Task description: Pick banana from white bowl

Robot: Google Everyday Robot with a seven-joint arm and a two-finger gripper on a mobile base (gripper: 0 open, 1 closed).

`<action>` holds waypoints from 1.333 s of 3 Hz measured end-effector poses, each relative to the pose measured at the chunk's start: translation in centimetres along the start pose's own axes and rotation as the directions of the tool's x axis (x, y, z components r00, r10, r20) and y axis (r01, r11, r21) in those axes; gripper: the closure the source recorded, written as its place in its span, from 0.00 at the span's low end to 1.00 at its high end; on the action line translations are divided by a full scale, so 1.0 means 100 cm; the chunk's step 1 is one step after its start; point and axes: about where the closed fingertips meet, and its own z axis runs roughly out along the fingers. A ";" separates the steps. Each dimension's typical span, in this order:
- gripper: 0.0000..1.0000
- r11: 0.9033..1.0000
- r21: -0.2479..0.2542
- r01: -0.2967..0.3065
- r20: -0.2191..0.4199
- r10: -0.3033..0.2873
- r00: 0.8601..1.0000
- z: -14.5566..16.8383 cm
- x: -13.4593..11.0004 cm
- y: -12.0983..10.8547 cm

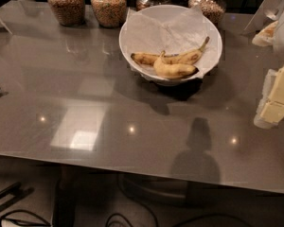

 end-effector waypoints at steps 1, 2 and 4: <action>0.00 1.000 0.013 -0.003 0.015 0.003 1.000 -0.001 -0.003 -0.002; 0.00 0.999 0.046 -0.010 0.092 0.005 0.996 0.004 -0.020 -0.010; 0.00 0.992 0.124 -0.032 0.310 -0.008 0.951 0.020 -0.082 -0.042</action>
Offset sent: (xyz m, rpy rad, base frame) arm 0.0376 0.0413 0.0002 0.1933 -0.1418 0.0199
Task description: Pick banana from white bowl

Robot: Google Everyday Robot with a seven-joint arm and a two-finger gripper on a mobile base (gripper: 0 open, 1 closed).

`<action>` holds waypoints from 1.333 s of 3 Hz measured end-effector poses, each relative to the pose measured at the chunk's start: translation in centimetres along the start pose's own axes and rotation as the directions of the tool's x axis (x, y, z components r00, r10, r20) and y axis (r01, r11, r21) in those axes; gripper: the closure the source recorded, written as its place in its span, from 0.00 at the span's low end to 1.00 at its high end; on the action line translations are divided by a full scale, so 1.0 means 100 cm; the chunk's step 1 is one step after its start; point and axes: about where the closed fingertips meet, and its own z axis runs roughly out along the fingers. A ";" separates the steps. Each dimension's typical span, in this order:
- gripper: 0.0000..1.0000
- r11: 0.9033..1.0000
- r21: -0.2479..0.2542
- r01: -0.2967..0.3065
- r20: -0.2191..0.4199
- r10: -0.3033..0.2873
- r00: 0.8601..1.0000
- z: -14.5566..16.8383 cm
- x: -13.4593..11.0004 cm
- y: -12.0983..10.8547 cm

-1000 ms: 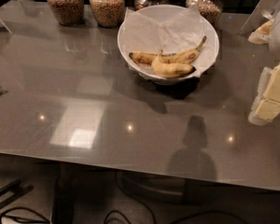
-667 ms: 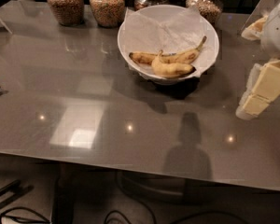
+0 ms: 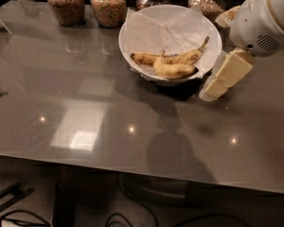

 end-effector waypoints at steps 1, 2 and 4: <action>0.00 1.000 0.016 -0.002 0.083 0.001 0.997 0.028 -0.028 -0.013; 0.00 1.000 0.016 -0.002 0.083 0.001 0.997 0.028 -0.028 -0.013; 0.03 0.998 0.059 -0.026 0.076 0.021 0.997 0.063 -0.008 -0.009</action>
Offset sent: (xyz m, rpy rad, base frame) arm 0.0219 0.0261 -0.0047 0.0599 -0.0269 0.0200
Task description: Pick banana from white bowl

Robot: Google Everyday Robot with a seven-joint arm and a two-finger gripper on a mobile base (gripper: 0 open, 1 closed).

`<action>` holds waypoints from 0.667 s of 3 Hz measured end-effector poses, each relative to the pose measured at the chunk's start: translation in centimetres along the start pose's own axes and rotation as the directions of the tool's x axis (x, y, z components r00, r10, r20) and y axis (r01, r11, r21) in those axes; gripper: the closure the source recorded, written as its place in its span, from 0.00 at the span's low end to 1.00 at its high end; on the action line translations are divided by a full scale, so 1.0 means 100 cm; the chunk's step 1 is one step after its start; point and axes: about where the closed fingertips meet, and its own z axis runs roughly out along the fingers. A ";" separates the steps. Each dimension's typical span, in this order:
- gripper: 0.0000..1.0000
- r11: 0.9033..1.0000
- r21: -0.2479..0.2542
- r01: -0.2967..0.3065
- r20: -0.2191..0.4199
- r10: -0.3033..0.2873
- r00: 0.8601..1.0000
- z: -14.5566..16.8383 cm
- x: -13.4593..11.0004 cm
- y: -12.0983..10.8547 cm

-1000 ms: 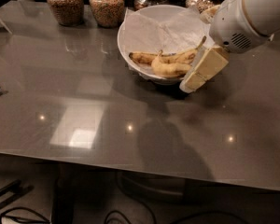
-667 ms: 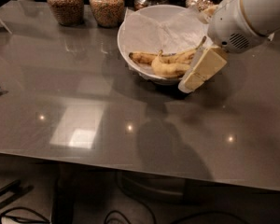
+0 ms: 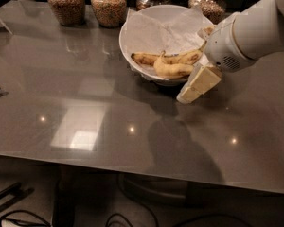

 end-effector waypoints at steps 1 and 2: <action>0.17 1.000 0.019 -0.024 0.008 0.024 1.000 0.016 0.007 -0.001; 0.29 0.998 0.037 -0.042 0.021 0.041 0.999 0.026 0.008 -0.005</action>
Offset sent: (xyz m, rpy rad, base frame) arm 0.0288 0.0024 -0.0322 0.0586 -0.0316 -0.0704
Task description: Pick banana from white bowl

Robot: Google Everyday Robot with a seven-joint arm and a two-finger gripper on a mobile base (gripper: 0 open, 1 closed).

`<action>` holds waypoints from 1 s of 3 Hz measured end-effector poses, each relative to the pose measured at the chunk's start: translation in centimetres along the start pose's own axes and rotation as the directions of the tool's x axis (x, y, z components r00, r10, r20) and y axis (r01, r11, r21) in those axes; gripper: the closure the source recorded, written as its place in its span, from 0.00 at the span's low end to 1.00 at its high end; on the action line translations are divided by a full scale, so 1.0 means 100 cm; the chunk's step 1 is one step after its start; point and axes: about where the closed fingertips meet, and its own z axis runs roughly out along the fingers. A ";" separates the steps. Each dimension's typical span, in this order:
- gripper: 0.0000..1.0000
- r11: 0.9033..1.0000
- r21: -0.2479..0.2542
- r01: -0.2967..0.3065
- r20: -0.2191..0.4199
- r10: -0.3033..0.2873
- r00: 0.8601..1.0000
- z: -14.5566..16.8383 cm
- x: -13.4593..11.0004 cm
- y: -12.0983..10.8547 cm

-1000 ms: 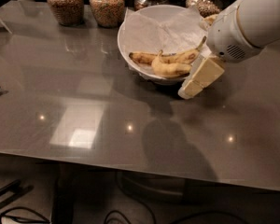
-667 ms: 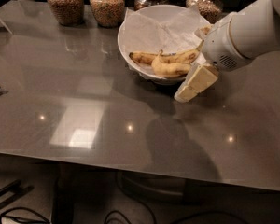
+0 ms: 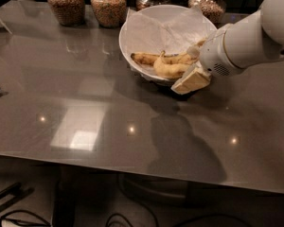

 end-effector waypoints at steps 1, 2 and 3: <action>0.36 1.000 0.008 -0.011 0.011 0.011 1.000 0.007 0.000 -0.002; 0.41 1.000 0.008 -0.018 0.016 0.018 1.000 0.011 -0.001 -0.002; 0.56 1.000 0.007 -0.020 0.020 0.020 1.000 0.012 -0.001 -0.002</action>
Offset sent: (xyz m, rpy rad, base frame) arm 0.0130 0.0054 -0.0143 0.0397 0.0018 -0.0200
